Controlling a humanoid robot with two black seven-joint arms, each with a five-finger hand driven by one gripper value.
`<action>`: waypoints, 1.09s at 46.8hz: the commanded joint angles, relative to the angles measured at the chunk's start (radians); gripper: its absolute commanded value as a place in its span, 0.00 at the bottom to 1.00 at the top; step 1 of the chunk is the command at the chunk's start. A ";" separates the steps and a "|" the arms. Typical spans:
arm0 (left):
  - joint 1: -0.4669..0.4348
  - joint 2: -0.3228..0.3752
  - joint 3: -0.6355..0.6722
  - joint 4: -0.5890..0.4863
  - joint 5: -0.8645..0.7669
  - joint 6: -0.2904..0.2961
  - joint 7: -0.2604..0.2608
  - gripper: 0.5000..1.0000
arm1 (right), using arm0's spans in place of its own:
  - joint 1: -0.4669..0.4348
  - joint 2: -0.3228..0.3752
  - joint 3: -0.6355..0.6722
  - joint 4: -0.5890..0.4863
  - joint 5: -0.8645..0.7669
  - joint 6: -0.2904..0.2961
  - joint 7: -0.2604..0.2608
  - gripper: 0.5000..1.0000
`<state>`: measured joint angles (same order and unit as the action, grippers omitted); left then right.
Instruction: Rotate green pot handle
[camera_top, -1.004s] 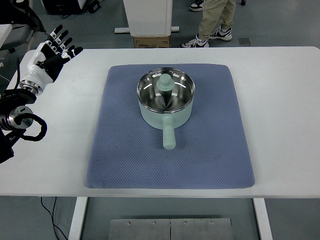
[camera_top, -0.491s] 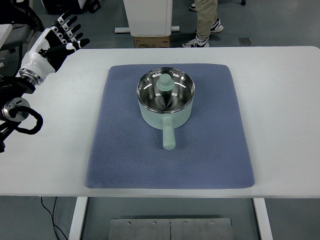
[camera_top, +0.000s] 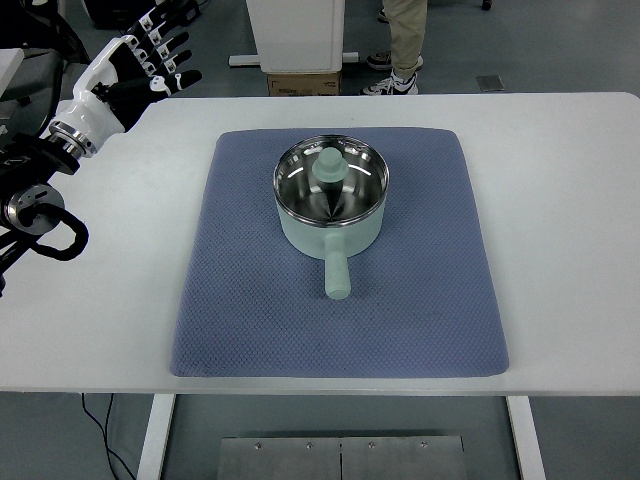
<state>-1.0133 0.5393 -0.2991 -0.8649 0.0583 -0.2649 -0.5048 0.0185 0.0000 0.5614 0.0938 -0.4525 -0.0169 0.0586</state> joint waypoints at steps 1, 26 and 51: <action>-0.005 -0.001 0.000 -0.008 0.028 0.000 0.000 1.00 | 0.000 0.000 0.000 0.000 0.000 0.000 0.000 1.00; -0.013 0.022 0.000 -0.131 0.172 0.000 0.002 1.00 | 0.000 0.000 0.000 0.000 0.000 0.000 0.000 1.00; -0.027 0.044 0.000 -0.217 0.342 0.000 0.002 1.00 | 0.000 0.000 0.000 0.000 0.000 0.000 0.000 1.00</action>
<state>-1.0402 0.5838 -0.2993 -1.0724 0.3758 -0.2654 -0.5031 0.0184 0.0000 0.5615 0.0935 -0.4525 -0.0169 0.0585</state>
